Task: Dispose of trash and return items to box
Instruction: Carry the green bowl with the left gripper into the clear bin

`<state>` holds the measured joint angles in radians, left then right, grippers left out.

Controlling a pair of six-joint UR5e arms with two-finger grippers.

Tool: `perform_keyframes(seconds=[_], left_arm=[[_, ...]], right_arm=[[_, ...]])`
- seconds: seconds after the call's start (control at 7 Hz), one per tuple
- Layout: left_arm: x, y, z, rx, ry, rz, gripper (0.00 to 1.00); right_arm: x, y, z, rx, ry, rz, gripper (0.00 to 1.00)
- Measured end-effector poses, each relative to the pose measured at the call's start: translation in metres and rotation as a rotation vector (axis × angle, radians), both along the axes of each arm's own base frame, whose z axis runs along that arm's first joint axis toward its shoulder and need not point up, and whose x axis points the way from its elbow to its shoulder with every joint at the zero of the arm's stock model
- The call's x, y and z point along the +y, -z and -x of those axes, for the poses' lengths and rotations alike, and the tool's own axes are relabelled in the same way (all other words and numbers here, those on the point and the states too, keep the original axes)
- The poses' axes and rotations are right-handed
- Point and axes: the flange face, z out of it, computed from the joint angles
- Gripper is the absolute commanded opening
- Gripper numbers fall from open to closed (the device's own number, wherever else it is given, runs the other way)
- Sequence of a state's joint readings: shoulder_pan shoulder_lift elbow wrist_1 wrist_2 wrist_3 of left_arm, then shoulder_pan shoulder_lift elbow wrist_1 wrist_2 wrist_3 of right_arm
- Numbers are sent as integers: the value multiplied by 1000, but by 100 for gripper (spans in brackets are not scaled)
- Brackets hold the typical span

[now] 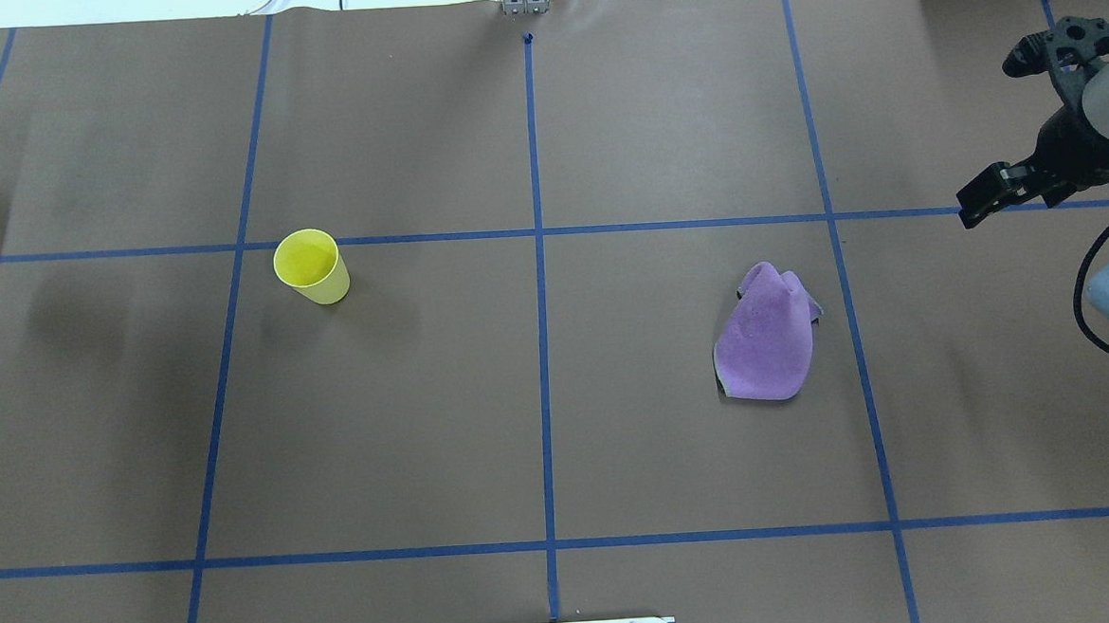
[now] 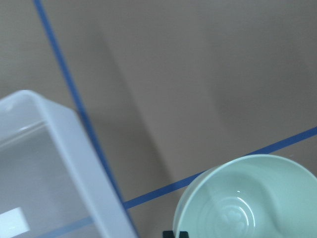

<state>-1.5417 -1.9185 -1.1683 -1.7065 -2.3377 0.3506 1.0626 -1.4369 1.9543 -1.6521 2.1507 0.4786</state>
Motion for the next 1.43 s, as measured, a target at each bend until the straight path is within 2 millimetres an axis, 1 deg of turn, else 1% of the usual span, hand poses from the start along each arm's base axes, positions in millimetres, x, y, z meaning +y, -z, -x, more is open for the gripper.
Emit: perform_keyframes(seconds=[0.14, 0.29, 0.43, 0.71, 0.86, 1.0, 1.14, 1.29, 1.43], left_arm=[[-10, -30, 32, -3, -10, 10, 0], [-10, -60, 50, -6, -4, 28, 0], [-2, -96, 60, -20, 33, 69, 0], [22, -162, 73, -106, 185, 188, 0], [36, -188, 76, -145, 238, 226, 0], [48, -207, 80, -182, 302, 272, 0], [56, -220, 82, -215, 363, 297, 14], [63, -230, 83, -230, 400, 304, 98], [65, -233, 81, -236, 415, 296, 99]], right_arm=[[0, -1, 0, 4, -1, -1, 100], [0, -1, 0, 6, -2, -2, 100], [0, -1, 0, 8, -3, -2, 100], [0, -1, 0, 7, -2, -2, 100], [-1, -1, 0, 7, -2, -3, 100], [-1, -1, 0, 7, -2, -3, 100], [-1, -1, 0, 7, -2, -3, 100], [-1, 0, 0, 7, -2, -3, 100], [-1, 0, 0, 6, -2, -4, 100]])
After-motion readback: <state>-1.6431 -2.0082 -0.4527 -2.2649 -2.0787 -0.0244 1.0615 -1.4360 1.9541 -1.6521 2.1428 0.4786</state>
